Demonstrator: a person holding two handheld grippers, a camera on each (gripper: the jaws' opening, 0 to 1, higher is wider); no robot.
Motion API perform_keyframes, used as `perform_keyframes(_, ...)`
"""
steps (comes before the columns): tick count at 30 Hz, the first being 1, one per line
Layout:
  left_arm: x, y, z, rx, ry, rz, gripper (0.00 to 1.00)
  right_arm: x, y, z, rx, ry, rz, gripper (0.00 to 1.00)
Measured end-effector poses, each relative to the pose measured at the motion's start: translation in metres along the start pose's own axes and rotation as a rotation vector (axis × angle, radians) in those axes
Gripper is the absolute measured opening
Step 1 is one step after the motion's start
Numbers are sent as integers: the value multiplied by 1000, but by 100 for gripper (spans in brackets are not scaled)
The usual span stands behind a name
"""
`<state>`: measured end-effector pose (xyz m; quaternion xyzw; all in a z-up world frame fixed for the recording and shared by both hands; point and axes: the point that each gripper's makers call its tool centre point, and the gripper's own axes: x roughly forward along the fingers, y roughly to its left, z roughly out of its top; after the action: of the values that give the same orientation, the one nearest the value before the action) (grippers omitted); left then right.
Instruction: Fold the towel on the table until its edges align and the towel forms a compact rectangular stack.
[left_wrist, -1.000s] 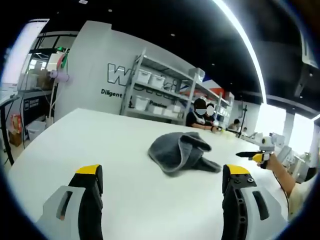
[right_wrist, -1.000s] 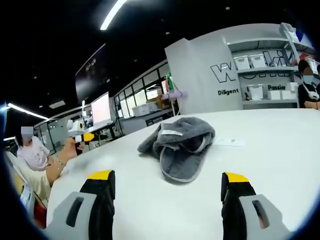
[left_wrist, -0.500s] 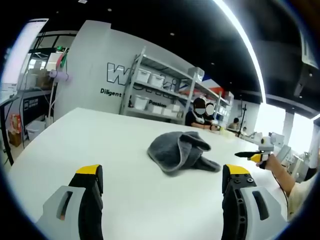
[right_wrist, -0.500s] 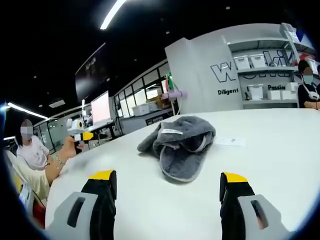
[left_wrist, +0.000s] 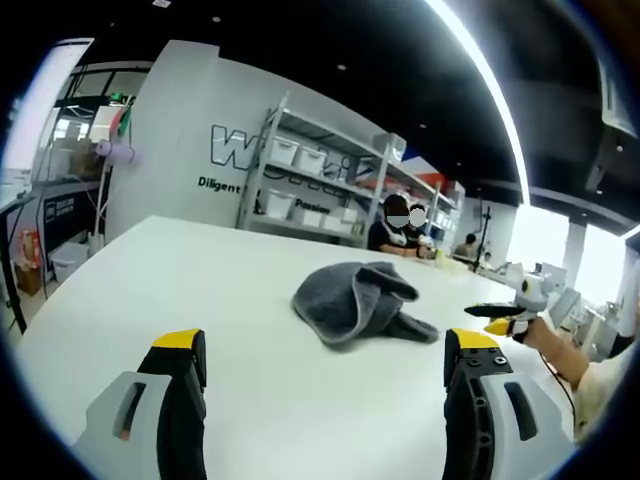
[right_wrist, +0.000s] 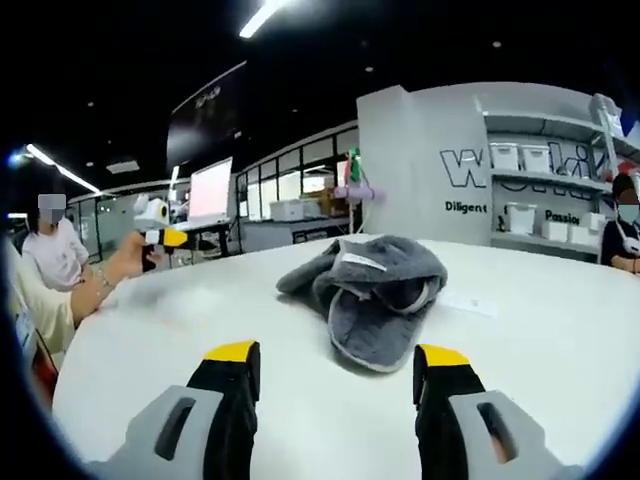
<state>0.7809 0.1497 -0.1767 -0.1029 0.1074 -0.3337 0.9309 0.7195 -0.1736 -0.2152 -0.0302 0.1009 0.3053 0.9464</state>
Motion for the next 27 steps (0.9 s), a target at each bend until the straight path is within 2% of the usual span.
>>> perform_keyframes(3,0,-1,0,0,1,-2,97,3,2,-1,-17,6,-2,53)
perform_keyframes(8,0,-3,-3,8,14,-10,96,11,5,0,30,-15,6,40)
perform_keyframes(14,1,-6,-5,10,23,-19,96,23,3,-17,-5,46,-12,38)
perform_keyframes(20,0,-7,-4,10,21,-23,96,34,-4,-19,-24,60,-38,36)
perform_keyframes(25,0,-8,-2,11,20,-31,96,44,-7,-23,-96,91,-63,33)
perform_keyframes(27,1,-9,-2,11,20,-34,96,49,-7,-24,-100,90,-62,32)
